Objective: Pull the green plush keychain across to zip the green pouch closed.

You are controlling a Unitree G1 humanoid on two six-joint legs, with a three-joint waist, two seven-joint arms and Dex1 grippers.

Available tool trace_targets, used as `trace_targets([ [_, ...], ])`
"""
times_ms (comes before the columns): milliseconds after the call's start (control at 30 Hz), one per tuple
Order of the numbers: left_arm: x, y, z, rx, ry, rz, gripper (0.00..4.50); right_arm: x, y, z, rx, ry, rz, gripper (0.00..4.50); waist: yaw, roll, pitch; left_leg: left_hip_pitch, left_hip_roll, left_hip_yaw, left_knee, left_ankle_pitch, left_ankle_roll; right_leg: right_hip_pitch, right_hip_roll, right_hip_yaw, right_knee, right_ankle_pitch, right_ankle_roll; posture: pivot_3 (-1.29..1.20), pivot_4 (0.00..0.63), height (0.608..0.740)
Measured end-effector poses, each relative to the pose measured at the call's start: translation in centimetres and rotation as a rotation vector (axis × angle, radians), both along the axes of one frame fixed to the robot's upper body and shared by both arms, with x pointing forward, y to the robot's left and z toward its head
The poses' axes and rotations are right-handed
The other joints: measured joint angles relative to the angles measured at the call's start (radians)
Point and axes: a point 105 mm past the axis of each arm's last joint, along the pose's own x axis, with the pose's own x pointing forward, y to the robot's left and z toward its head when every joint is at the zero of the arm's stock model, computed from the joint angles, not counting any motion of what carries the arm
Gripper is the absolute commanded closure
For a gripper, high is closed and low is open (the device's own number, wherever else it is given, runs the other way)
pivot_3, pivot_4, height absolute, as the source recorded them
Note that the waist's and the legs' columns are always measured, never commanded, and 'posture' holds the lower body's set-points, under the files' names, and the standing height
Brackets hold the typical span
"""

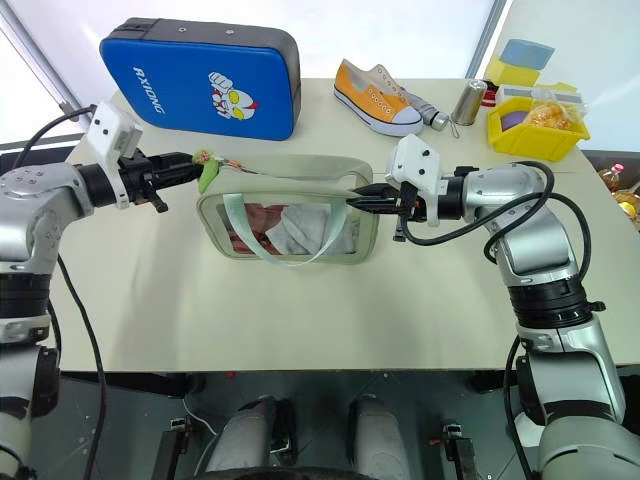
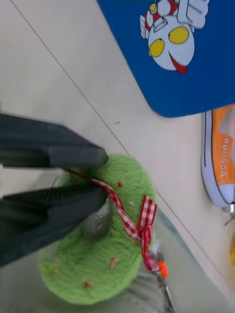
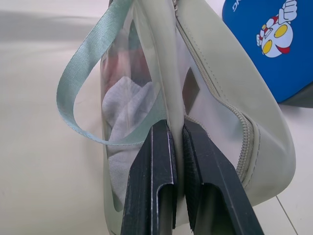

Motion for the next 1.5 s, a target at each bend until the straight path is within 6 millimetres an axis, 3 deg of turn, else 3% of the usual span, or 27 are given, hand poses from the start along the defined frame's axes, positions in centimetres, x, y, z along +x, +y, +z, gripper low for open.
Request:
trace_targets([
  [167, 0.0, -0.4, 1.2, -0.025, -0.014, -0.037, 3.7, 0.2, -0.2, -0.1, 0.002, -0.008, -0.007, 4.5, 0.0, 0.0, 0.0, 0.0, 0.0, 0.0, 0.0, 0.0, 0.0, 0.0, 0.0, 0.0, 0.0, 0.0, 0.0, 0.0, 0.15, 0.74],
  [367, -1.9, -3.8, 5.7, -0.053, -0.089, -0.209, 3.7, 0.5, -0.4, 0.0, 0.002, -0.018, -0.018, 4.5, 0.001, 0.0, 0.0, 0.0, 0.0, 0.0, 0.0, 0.0, 0.0, 0.0, 0.0, 0.0, 0.0, 0.0, 0.0, 0.0, 0.15, 0.74],
  [467, -2.7, -6.2, 5.3, 0.008, -0.094, -0.294, 3.7, 0.6, -0.4, 0.0, 0.0, -0.025, -0.025, 4.5, 0.001, 0.0, 0.0, 0.0, 0.0, 0.0, 0.0, 0.0, 0.0, 0.001, 0.0, 0.0, 0.0, 0.0, 0.0, 0.0, 0.15, 0.74],
  [533, -2.9, -8.4, 3.8, 0.088, -0.094, -0.356, 3.7, 0.7, -0.4, 0.0, 0.002, -0.029, -0.031, 4.5, 0.002, 0.0, 0.0, 0.0, 0.0, 0.0, 0.001, 0.0, 0.0, 0.001, 0.0, 0.0, 0.0, 0.0, 0.0, 0.0, 0.15, 0.74],
  [600, -2.6, -9.4, 2.9, 0.121, -0.096, -0.363, 3.7, 0.7, -0.3, 0.0, 0.004, -0.028, -0.027, 4.5, 0.001, 0.0, 0.0, 0.0, 0.0, 0.0, 0.001, 0.0, 0.0, 0.001, 0.0, 0.0, 0.0, 0.0, 0.0, 0.0, 0.15, 0.74],
  [700, -1.6, -9.2, 3.5, 0.138, -0.149, -0.312, 2.91, 0.7, -0.2, 0.0, 0.005, -0.03, -0.029, 4.5, -0.002, 0.0, 0.0, 0.0, 0.0, 0.0, 0.0, 0.0, 0.0, 0.0, 0.001, 0.0, 0.0, 0.0, 0.0, 0.0, 0.15, 0.74],
  [767, -1.4, -9.0, 3.8, 0.149, -0.169, -0.297, 2.02, 0.7, -0.2, 0.0, 0.006, -0.032, -0.032, 4.5, -0.001, 0.0, 0.0, 0.0, 0.0, 0.0, 0.0, 0.0, 0.0, 0.0, 0.001, 0.0, 0.0, 0.0, 0.0, 0.0, 0.15, 0.74],
  [800, -1.3, -8.9, 4.0, 0.157, -0.175, -0.293, 1.31, 0.8, -0.2, 0.0, 0.006, -0.033, -0.034, 4.5, -0.001, 0.0, 0.0, 0.0, 0.0, 0.0, 0.0, 0.0, 0.0, 0.0, 0.001, 0.0, 0.0, 0.0, 0.0, 0.0, 0.15, 0.74],
  [900, -1.3, -7.9, 4.5, 0.199, -0.185, -0.262, 0.04, 0.8, -0.2, 0.0, 0.006, -0.035, -0.035, 4.5, -0.002, 0.0, 0.0, 0.0, 0.0, 0.0, 0.0, 0.0, 0.0, 0.0, 0.001, 0.0, 0.0, 0.0, 0.0, 0.0, 0.15, 0.74],
  [1133, -3.7, -3.1, 5.3, 0.354, -0.149, -0.205, 0.04, 1.2, 0.1, 0.1, 0.015, -0.043, -0.033, 4.5, -0.005, 0.0, 0.0, 0.0, 0.001, 0.0, 0.0, 0.0, 0.0, 0.0, 0.001, 0.0, 0.0, 0.0, 0.0, 0.0, 0.15, 0.74],
  [1267, -5.7, -2.8, 2.3, 0.364, -0.045, -0.238, 0.04, 1.5, 0.2, 0.1, 0.016, -0.049, -0.033, 4.5, -0.002, 0.0, 0.0, 0.0, 0.001, 0.0, 0.0, 0.0, 0.0, 0.0, 0.001, 0.001, 0.0, 0.0, 0.0, 0.0, 0.15, 0.74],
  [1400, -5.5, -3.6, -0.9, 0.341, -0.009, -0.218, 0.04, 1.6, 0.7, 0.2, 0.03, -0.035, -0.024, 4.5, 0.0, 0.0, 0.0, 0.0, 0.001, -0.001, 0.0, 0.0, 0.0, 0.001, 0.001, 0.001, 0.0, 0.0, 0.0, 0.0, 0.15, 0.74],
  [1500, -5.0, -3.1, -1.1, 0.373, -0.035, -0.172, 0.92, 1.5, 0.8, 0.2, 0.03, -0.027, -0.023, 4.5, 0.0, 0.0, 0.0, 0.0, 0.0, 0.0, 0.0, 0.0, 0.0, 0.0, 0.001, 0.001, 0.0, 0.0, 0.0, 0.0, 0.15, 0.74],
])
